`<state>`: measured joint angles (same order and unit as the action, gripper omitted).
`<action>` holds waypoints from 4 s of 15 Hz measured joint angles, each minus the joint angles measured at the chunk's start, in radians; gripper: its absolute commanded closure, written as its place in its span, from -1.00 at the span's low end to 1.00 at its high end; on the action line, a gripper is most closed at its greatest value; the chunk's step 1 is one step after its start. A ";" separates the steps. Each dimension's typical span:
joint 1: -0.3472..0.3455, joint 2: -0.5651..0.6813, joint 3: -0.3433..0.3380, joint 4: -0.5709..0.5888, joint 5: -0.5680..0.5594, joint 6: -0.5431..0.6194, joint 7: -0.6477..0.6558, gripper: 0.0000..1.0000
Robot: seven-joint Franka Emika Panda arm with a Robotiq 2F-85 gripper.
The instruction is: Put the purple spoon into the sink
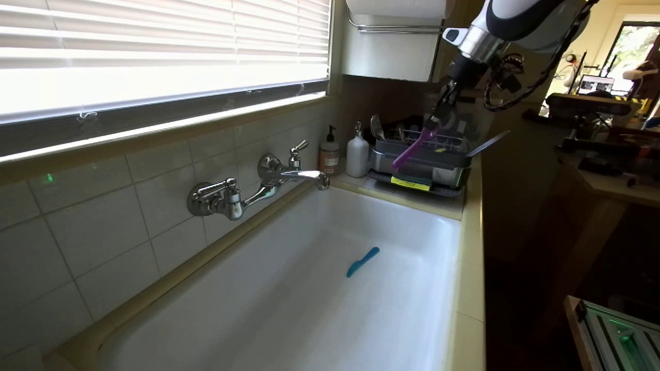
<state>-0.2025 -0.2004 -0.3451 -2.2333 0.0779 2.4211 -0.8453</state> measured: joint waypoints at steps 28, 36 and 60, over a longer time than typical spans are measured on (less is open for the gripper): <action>-0.025 0.567 0.174 0.152 -0.011 0.233 0.170 0.97; -0.059 0.645 0.205 0.241 -0.033 0.249 0.219 0.36; -0.095 0.646 0.268 0.318 -0.072 0.230 0.227 -1.00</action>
<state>-0.2974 0.4452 -0.0773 -1.9156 0.0059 2.6508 -0.6183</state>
